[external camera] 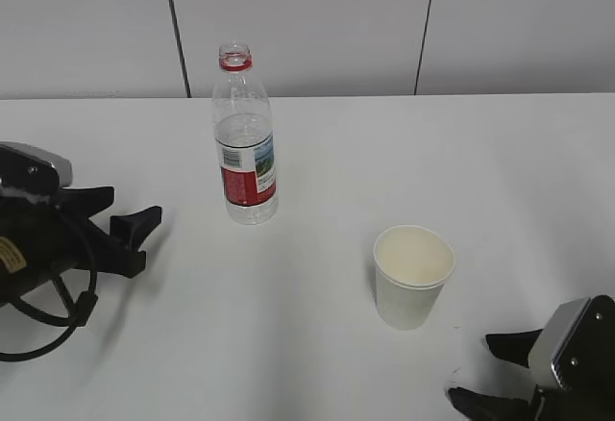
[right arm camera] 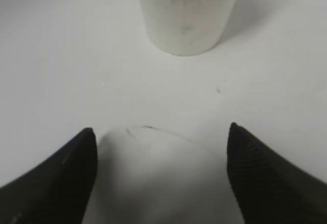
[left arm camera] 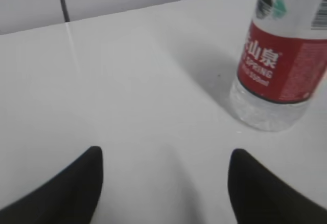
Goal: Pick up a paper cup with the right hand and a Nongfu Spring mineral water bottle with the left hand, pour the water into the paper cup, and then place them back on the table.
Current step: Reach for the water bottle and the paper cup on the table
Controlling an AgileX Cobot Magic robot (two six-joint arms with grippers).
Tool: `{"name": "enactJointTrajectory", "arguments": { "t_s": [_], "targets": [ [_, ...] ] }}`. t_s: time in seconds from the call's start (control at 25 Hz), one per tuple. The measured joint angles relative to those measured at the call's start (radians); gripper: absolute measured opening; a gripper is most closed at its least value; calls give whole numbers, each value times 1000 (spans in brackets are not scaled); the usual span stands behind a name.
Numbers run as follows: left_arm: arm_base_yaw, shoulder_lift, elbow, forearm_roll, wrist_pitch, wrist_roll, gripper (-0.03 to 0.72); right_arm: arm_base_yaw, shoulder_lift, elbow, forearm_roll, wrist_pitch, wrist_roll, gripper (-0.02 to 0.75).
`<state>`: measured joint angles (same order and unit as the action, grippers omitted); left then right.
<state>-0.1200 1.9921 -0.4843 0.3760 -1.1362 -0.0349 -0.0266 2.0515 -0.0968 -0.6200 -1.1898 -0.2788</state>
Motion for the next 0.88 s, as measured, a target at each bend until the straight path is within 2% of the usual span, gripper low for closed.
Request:
{"name": "enactJointTrajectory", "arguments": {
  "t_s": [0.2,0.48,0.64,0.88],
  "targets": [
    [0,0,0,61,-4,3,463,0,0,-53,-35,12,-2,582],
    [0,0,-1,71,-4,18,463,0,2,-134,-72,23,52,582],
    [0,1,-1,74,-4,19,463,0,4,-184,-136,27,98,582],
    [0,33,-2,74,-5,35,463,0,8,-247,-146,28,171,582]
  ]
}}
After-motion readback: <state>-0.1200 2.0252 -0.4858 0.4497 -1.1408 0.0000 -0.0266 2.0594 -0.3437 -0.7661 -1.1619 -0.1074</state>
